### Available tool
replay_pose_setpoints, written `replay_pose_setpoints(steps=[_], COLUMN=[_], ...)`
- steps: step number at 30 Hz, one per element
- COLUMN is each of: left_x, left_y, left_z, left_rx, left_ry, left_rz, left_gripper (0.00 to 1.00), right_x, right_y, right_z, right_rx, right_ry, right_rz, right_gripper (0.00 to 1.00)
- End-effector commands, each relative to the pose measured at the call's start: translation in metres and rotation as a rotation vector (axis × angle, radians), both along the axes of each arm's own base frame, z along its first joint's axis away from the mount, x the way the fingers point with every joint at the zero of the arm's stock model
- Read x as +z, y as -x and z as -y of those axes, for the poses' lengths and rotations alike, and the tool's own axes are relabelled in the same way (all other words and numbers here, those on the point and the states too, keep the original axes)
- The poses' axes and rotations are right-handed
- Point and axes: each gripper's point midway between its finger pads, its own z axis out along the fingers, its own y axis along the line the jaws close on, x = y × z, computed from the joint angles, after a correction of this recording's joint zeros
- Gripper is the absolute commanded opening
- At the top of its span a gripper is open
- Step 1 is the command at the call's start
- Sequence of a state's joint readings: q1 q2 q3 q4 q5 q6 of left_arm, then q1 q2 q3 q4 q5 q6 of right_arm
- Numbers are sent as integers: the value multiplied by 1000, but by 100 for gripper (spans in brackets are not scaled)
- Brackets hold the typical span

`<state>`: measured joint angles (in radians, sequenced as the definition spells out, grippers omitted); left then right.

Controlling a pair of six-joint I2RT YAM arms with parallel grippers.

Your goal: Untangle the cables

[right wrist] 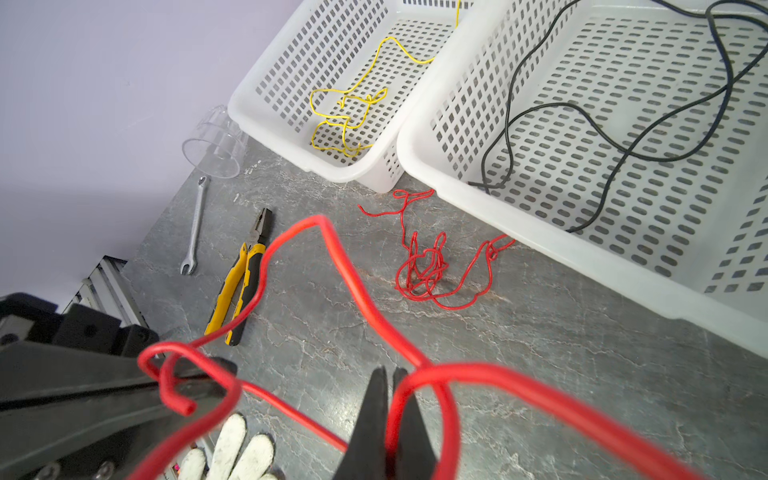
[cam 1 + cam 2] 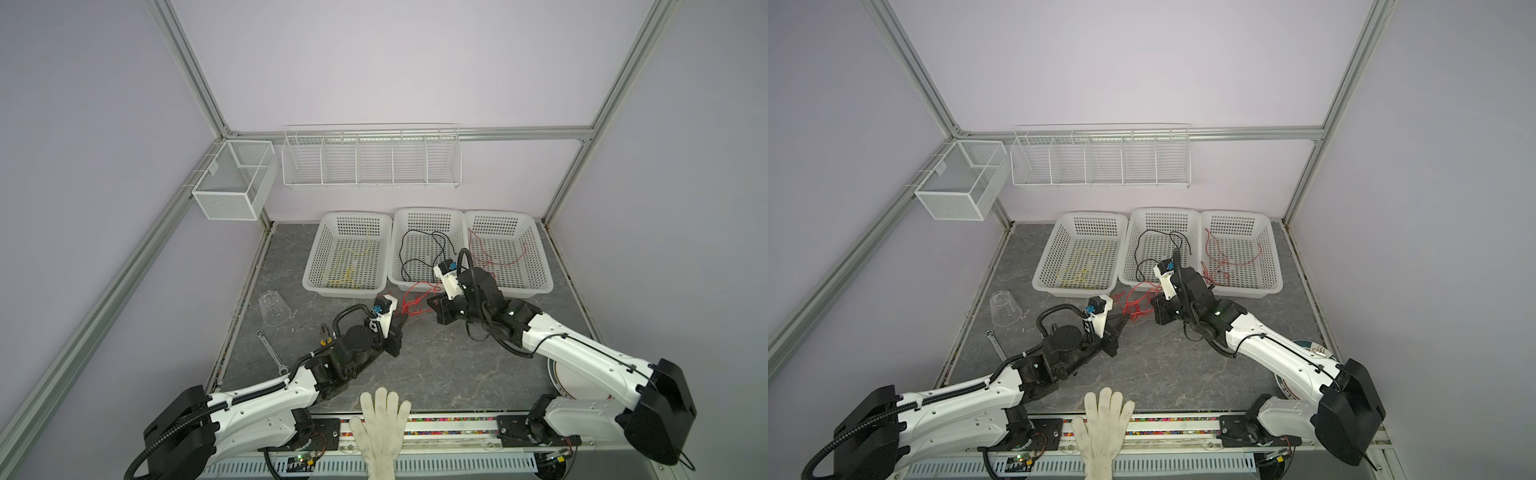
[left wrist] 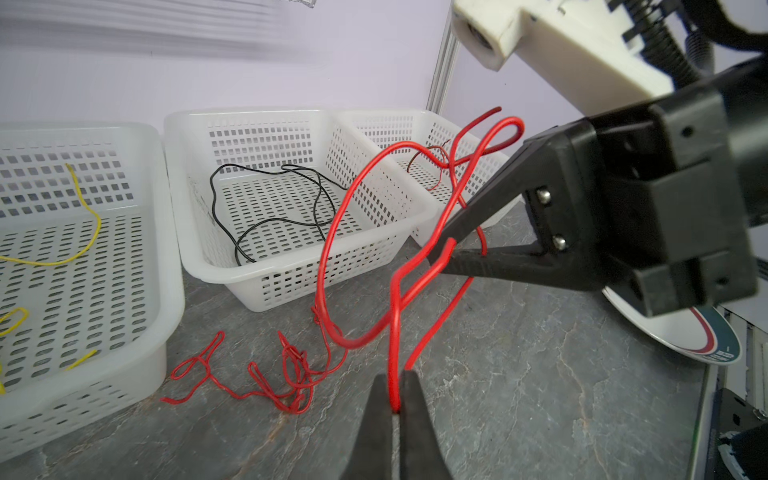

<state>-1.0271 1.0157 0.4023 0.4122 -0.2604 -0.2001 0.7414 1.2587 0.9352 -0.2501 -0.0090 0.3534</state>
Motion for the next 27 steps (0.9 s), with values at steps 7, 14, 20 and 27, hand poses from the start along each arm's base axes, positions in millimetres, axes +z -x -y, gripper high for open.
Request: replay_pose_setpoints(steps=[7,14,20,27], left_x=[-10,-14,-21,-27], left_y=[-18,-18,-20,-25], left_z=[-25,-25,-20,-6], left_rx=[134,134,131,107], left_ry=[-54,-66,-88,-129], left_rz=[18,13,-4,-25], left_gripper=[57,64,64,64], right_x=[17,48,55,18], right_y=[-35,-48,-72,-104], right_z=[64,102,161,221], right_rx=[-233,-340,-527,-719], right_ry=[175,195,236,270], right_rz=[136,233,239,117], right_gripper=[6,6,6,6])
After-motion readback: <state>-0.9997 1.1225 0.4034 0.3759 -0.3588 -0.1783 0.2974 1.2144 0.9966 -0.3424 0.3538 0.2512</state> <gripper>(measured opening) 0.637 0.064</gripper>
